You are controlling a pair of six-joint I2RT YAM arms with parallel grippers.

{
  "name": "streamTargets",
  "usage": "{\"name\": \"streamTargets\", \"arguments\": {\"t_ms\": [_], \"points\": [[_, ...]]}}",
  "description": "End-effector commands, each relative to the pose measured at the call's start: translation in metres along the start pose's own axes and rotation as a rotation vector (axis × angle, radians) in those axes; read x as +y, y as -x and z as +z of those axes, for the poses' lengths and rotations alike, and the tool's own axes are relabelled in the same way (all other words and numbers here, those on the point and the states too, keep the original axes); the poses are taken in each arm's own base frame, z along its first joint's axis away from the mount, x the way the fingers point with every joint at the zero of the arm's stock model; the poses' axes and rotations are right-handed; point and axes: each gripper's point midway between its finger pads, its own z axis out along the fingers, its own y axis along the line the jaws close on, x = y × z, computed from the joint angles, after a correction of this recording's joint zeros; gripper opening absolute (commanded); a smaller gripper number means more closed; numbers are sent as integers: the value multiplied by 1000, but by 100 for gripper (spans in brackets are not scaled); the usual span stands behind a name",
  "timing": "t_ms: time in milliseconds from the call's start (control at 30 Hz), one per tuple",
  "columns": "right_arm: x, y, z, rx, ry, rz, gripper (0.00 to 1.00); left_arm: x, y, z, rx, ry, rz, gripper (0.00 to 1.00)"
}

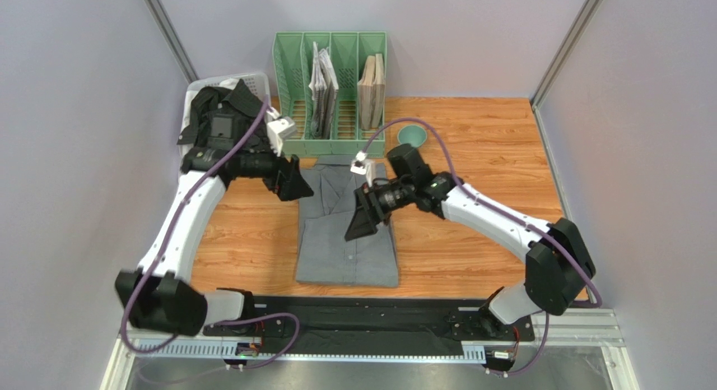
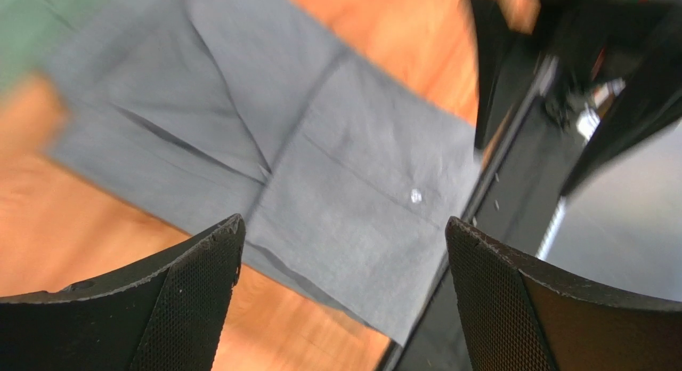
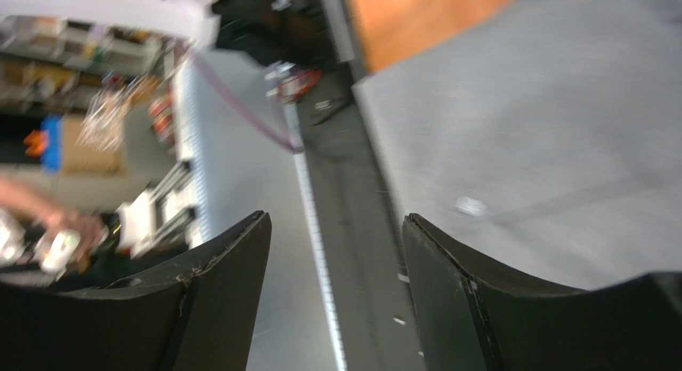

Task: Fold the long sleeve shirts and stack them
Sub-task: Fold the shirt

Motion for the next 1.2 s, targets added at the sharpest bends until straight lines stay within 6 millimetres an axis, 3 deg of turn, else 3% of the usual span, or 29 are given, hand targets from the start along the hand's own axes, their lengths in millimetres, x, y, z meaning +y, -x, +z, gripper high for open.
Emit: {"name": "streamTargets", "arguments": {"t_ms": [0, 67, 133, 167, 267, 400, 500, 533, 600, 733, 833, 900, 1067, 1167], "points": [[40, -37, 54, 140, 198, 84, 67, -30, 44, -47, -230, 99, 71, 99], [41, -42, 74, 184, 213, 131, 65, -47, 58, -70, -317, 157, 141, 99], [51, -40, 89, 191, 249, 125, 64, -57, 59, -78, -369, 171, 154, 99], [43, -46, 98, 209, 236, 167, 63, -71, 58, -86, -399, 173, 183, 99], [36, -65, 115, 255, 243, 234, 61, -77, 40, -93, -393, 221, 181, 99], [-14, -118, 143, 353, 169, 369, 58, -68, 16, -87, -337, 262, 146, 99], [-36, -140, 148, 388, 139, 381, 57, -65, 5, -82, -298, 253, 130, 99], [-40, -142, 149, 397, 130, 371, 57, -65, 2, -81, -292, 252, 129, 99], [-32, -126, 149, 377, 151, 321, 56, -64, -6, -78, -281, 253, 134, 99], [18, -79, 136, 311, 216, 186, 57, -65, -12, -76, -283, 246, 133, 99], [42, -63, 136, 288, 248, 139, 56, -68, -12, -76, -287, 240, 130, 99], [45, -67, 142, 305, 258, 141, 50, -66, -13, -76, -286, 243, 124, 99], [27, -91, 164, 364, 278, 242, 30, -61, -18, -73, -272, 255, 120, 99], [12, -108, 177, 387, 271, 286, 26, -59, -21, -73, -263, 267, 126, 99]]}}
